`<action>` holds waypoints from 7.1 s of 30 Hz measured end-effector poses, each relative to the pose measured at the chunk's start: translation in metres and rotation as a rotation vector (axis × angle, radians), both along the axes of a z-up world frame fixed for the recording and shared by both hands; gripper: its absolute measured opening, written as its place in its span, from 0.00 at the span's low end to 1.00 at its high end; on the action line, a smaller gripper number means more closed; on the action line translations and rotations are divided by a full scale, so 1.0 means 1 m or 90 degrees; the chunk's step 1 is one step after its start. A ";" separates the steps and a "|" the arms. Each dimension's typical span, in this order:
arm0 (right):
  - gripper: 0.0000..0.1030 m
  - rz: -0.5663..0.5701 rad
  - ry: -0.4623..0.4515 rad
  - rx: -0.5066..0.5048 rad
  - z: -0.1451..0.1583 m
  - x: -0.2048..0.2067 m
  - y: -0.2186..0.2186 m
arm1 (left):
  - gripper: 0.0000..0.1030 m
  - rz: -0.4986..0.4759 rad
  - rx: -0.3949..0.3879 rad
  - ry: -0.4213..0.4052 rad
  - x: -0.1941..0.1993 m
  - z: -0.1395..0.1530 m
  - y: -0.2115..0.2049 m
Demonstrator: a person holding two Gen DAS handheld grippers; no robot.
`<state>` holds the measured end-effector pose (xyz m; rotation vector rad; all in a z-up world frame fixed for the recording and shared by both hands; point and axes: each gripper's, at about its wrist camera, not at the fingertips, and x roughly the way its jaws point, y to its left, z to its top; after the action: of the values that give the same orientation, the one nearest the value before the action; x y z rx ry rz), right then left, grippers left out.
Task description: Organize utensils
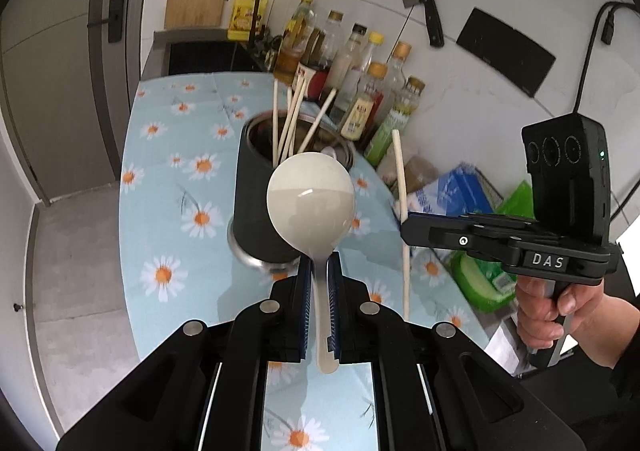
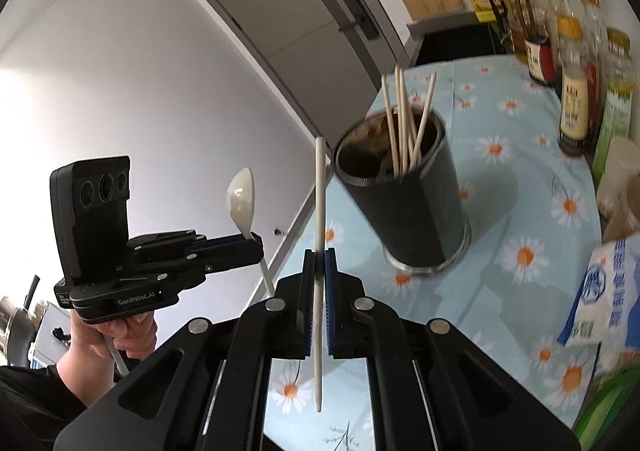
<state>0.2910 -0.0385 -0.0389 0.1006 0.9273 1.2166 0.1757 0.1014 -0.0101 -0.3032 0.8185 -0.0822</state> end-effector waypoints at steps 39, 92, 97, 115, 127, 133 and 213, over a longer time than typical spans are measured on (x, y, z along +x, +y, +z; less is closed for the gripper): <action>0.06 -0.097 -0.185 0.175 0.105 0.101 0.030 | 0.07 0.046 0.081 -0.112 0.095 0.097 0.027; 0.16 -0.107 -0.237 0.072 0.037 0.075 0.049 | 0.11 0.085 0.042 0.000 0.090 -0.014 0.018; 0.16 -0.119 -0.228 0.084 0.040 0.077 0.037 | 0.11 0.088 0.043 0.000 0.090 -0.009 0.018; 0.29 -0.190 -0.122 0.091 0.054 0.128 0.008 | 0.18 0.068 0.037 -0.015 0.085 0.002 0.014; 0.38 -0.246 0.287 -0.092 0.019 0.242 0.056 | 0.24 0.073 0.013 -0.052 0.071 0.010 0.014; 0.38 -0.289 0.427 -0.165 -0.045 0.264 0.072 | 0.24 0.092 -0.003 -0.062 0.059 0.010 0.021; 0.08 -0.206 0.299 -0.446 -0.099 0.336 0.175 | 0.24 0.199 -0.045 -0.058 0.026 -0.003 0.029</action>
<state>0.6270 0.1361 -0.1381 -0.0277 1.6323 0.5225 0.2020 0.1305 -0.0134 -0.4872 0.6709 0.1673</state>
